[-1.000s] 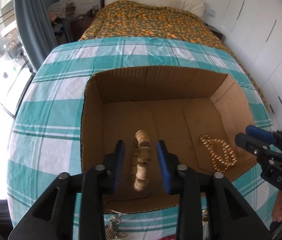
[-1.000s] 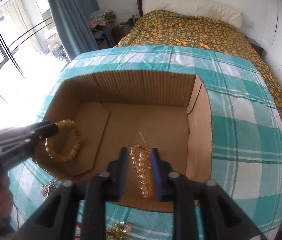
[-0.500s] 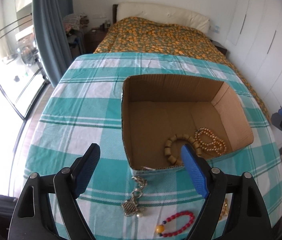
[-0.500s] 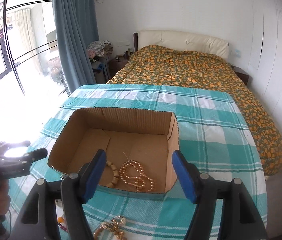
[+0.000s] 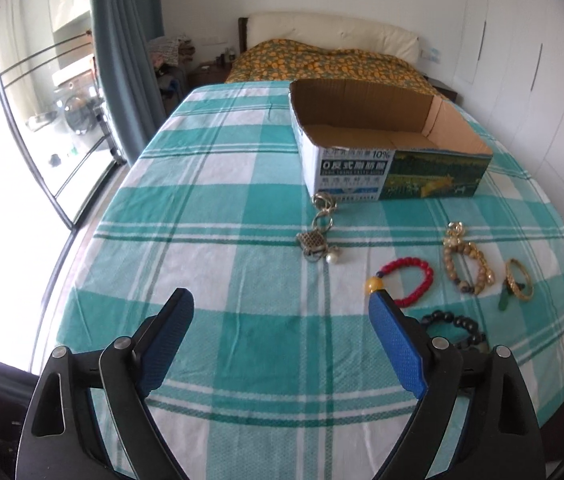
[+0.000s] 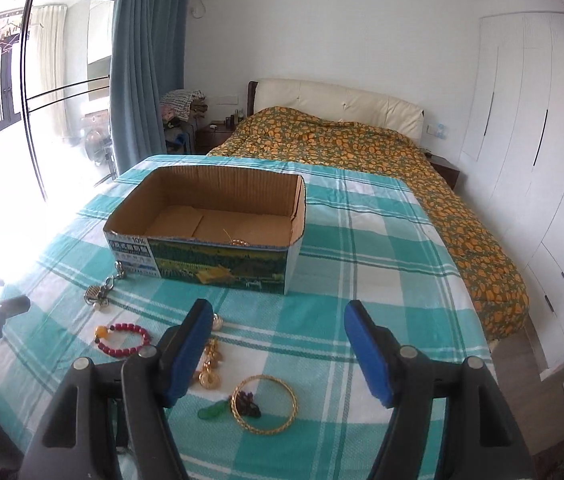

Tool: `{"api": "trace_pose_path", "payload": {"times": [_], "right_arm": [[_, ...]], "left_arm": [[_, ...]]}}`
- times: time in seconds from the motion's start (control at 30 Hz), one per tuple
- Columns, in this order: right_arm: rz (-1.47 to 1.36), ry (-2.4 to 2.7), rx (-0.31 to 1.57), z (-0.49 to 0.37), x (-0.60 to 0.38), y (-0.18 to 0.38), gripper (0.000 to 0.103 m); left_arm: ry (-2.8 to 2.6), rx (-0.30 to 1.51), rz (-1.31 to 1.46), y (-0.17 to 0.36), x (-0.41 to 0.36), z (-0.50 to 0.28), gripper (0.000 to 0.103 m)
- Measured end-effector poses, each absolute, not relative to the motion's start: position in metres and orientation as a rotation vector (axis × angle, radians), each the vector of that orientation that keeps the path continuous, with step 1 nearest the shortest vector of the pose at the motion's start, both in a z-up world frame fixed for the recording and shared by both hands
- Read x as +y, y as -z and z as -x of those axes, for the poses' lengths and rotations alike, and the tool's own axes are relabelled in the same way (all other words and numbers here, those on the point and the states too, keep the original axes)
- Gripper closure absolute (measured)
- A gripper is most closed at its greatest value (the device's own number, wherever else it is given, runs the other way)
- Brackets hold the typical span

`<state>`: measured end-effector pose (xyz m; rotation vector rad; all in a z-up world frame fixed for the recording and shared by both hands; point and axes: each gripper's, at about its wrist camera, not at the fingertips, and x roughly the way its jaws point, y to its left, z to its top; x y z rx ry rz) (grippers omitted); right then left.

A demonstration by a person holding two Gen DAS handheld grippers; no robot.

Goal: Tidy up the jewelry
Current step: 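Withdraw both tools from the box back toward the remaining jewelry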

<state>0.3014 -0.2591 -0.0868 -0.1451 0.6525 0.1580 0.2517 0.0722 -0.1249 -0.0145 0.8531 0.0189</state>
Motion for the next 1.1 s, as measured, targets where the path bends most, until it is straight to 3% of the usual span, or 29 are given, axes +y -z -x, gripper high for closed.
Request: {"api": "trace_pose_path", "payload": {"times": [0.47,0.9,1.1], "right_arm": [[0.058,-0.025,0.706,-0.214,-0.287,0.176,0.033],[0.04,0.01,0.748,-0.209,-0.295,0.198,0.033],[0.038,0.012,0.754,-0.21,-0.292,0.201,0.033]], "left_arm": [[-0.111,0.909,0.168,0.187,0.095,-0.214,0.013],[-0.134,0.924,0.127,0.209,0.089,-0.213,0.012],[-0.136,0.925,0.077,0.214,0.081,-0.213,0.003]]}}
